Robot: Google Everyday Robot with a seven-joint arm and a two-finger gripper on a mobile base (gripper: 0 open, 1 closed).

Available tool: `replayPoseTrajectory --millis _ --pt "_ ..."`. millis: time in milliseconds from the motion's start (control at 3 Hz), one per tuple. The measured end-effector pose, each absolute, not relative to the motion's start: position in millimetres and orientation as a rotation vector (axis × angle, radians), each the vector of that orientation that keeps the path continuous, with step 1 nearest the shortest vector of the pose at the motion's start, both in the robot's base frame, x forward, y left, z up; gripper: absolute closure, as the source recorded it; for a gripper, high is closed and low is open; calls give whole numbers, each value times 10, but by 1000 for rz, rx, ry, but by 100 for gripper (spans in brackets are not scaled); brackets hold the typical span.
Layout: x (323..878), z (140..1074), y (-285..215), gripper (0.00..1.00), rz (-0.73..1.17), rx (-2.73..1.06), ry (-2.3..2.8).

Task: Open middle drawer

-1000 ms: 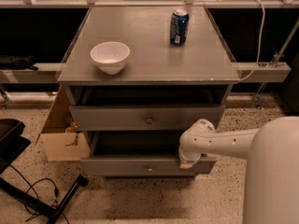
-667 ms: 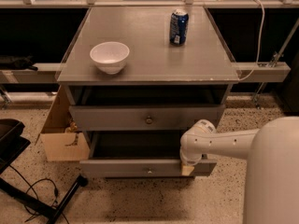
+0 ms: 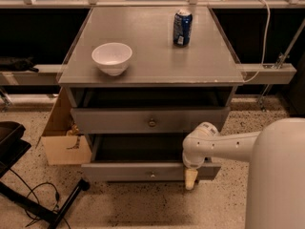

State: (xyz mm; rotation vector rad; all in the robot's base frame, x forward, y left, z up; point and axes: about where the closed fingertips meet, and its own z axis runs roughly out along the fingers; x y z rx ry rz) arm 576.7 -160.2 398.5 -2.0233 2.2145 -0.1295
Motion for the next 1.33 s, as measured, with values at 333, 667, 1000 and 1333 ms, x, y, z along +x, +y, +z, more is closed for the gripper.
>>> replayPoseTrajectory --millis 333,667,1000,1333 --pt "5676 3933 -1614 16 -113 -2010 2271" --pt "5529 4011 -1564 39 -115 -2006 2300" --pt "5274 4172 -1432 63 -109 -2033 2316" --pt "5012 4306 -1306 86 -89 -2061 2323"
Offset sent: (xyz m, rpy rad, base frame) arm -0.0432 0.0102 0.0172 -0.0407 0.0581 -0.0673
